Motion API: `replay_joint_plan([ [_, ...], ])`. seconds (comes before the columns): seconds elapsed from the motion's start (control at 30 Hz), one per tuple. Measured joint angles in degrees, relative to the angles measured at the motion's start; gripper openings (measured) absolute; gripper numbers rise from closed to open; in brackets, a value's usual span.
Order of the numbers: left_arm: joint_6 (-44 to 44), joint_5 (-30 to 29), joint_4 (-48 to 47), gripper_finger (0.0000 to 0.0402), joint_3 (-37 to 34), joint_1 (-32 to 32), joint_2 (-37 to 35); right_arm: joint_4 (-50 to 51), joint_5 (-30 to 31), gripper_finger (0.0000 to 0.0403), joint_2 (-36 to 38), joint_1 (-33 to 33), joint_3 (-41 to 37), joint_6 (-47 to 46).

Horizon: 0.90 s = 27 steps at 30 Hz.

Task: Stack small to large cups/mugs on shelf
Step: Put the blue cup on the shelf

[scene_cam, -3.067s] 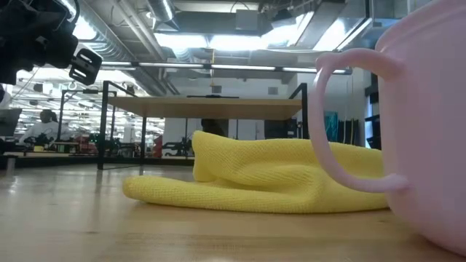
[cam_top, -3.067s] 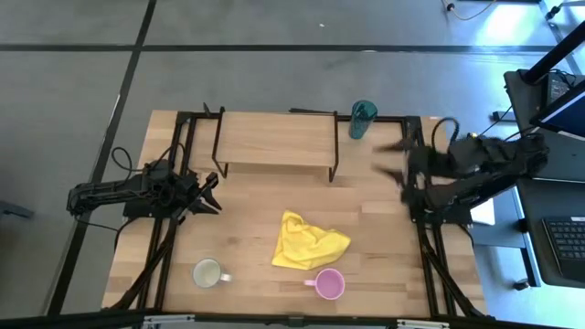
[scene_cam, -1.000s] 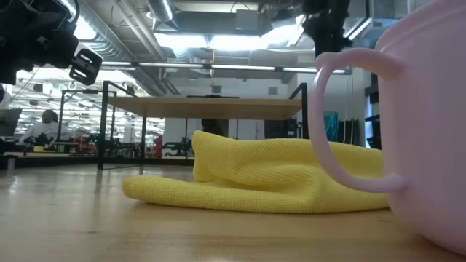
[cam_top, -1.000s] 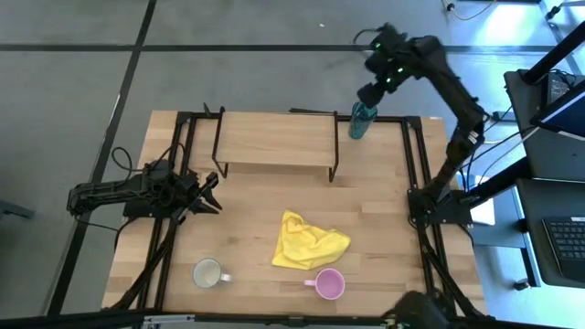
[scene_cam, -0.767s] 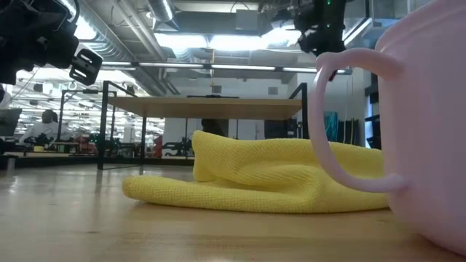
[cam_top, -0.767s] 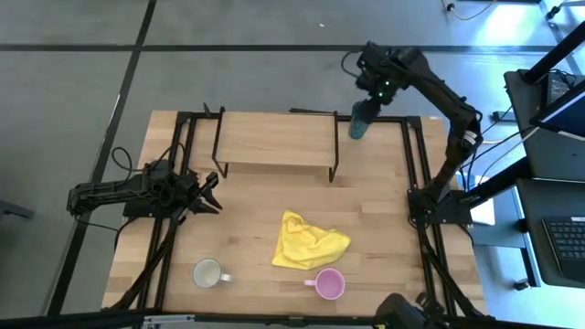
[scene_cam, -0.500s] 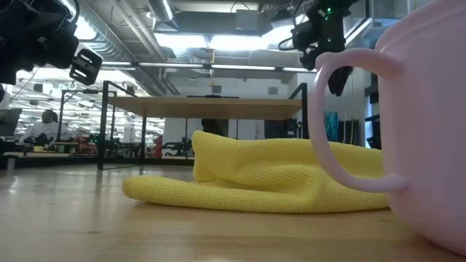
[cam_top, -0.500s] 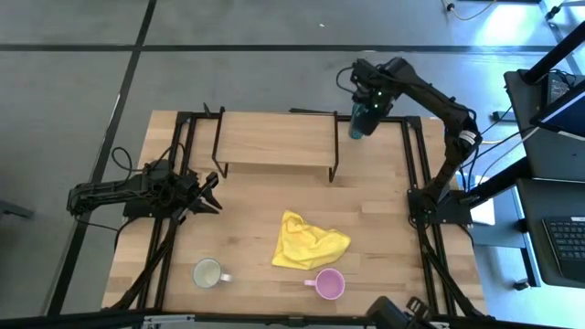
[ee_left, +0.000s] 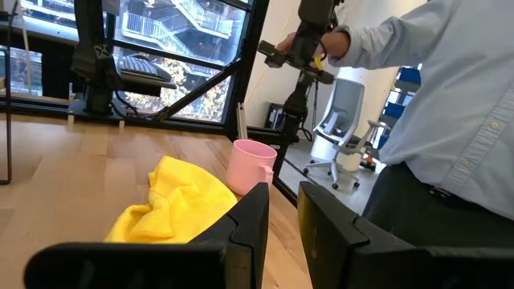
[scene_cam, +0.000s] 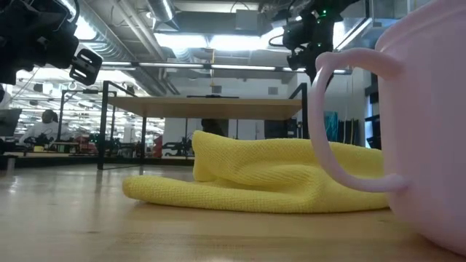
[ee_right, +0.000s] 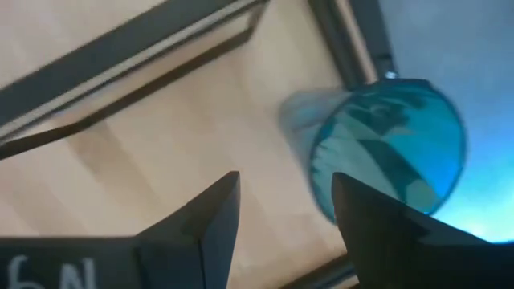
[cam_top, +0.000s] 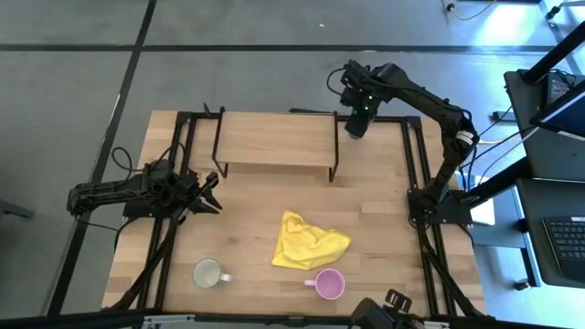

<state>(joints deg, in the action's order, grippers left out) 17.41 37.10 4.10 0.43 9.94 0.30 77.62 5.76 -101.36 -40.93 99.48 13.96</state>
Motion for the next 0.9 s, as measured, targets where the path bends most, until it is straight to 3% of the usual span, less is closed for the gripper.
replay_joint_plan([
  [0.7,0.0,-0.1,0.0,0.0064,0.0,0.0,0.0,-1.2,2.3,0.0197,-3.7,-2.0,-0.1,-4.9],
  [0.9,0.0,-0.2,0.0,0.0064,0.0,0.0,0.0,0.1,2.1,0.0197,-3.6,-2.2,-3.6,-4.8],
])
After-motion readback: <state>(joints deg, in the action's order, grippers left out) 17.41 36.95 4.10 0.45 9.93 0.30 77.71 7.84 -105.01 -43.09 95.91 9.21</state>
